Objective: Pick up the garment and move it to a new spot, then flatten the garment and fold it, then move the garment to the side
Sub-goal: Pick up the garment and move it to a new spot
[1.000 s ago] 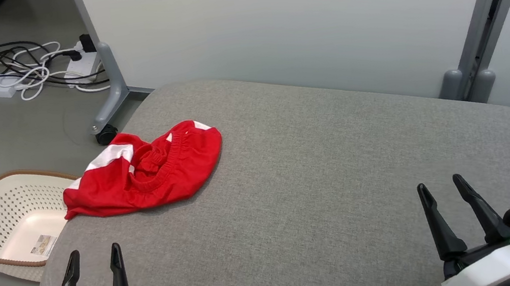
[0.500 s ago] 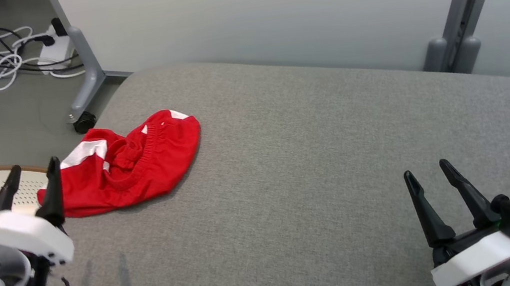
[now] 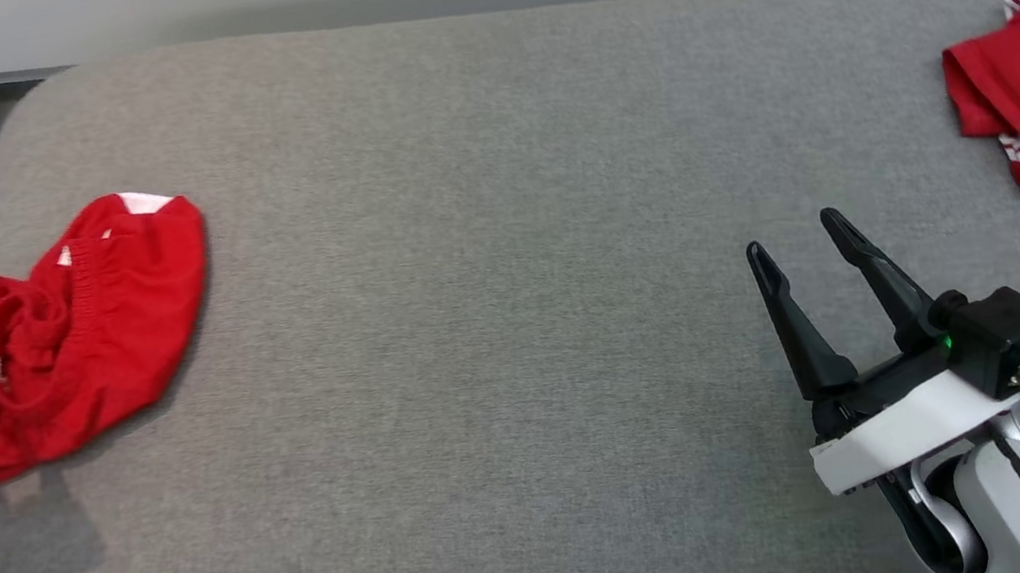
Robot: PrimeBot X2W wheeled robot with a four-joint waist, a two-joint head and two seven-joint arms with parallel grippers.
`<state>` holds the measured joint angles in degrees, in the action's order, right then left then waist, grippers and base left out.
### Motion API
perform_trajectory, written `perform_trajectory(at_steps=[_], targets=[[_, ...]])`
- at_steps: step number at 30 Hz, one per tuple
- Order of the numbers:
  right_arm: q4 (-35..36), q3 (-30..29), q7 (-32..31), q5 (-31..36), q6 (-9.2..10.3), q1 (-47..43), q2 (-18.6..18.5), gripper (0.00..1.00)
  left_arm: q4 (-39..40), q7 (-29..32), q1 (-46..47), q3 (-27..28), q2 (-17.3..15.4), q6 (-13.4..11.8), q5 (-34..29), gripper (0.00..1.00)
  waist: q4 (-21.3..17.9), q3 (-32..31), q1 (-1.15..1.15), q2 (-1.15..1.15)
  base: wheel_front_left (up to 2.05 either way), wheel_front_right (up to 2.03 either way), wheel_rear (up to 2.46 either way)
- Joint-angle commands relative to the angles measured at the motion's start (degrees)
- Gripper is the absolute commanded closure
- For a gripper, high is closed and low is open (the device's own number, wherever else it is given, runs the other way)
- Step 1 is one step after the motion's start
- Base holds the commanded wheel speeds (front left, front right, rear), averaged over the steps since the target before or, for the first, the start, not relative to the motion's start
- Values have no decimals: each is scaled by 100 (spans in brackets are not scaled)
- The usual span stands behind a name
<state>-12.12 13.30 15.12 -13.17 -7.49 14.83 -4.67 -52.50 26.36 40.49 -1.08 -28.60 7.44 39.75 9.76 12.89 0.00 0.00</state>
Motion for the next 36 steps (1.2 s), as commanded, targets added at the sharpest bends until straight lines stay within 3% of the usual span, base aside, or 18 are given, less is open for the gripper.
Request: perform_trajectory(at_steps=[1,5,11,12,13,14,15,16,17,18,30,36], targets=[[25,-36,0,48,-1,107,-16,0,-251,39,174,15,-63,4,96,0,-433,419,0,0,0,0,0],[72,-86,0,102,-1,162,8,0,-740,212,361,-38,-205,5,190,0,-595,598,0,0,0,0,0],[81,-151,1,163,-1,195,36,0,-1032,759,360,-308,-46,5,472,0,-641,734,0,0,0,0,0],[78,-152,0,170,-1,201,41,0,-1041,901,340,-368,-35,5,512,3,-636,744,0,0,0,0,0],[73,-156,0,176,-1,212,47,0,-1023,1012,318,-425,-15,5,562,13,-631,754,0,0,0,0,0],[73,-156,0,176,-1,212,47,0,-1023,1012,318,-425,-15,5,562,13,-631,754,0,0,0,0,0],[69,-160,0,178,-1,224,48,0,-988,1094,309,-464,9,5,621,22,-625,759,0,0,0,0,0],[69,-166,1,180,-1,229,48,0,-928,1181,296,-510,20,6,686,49,-618,764,0,0,0,0,0],[63,-168,0,188,-1,230,51,0,-861,1219,282,-551,8,7,743,65,-610,767,0,0,0,0,0],[57,-164,1,192,-1,230,55,0,-793,1172,271,-585,-30,7,771,100,-603,765,0,0,0,0,0],[-42,-113,1,4,-1,63,102,0,157,214,316,-1252,-612,6,936,100,-636,97,0,0,0,0,0],[-88,-118,0,-174,-1,-174,135,0,1093,185,307,-1894,-743,6,1131,100,-788,-467,0,0,0,0,0]])
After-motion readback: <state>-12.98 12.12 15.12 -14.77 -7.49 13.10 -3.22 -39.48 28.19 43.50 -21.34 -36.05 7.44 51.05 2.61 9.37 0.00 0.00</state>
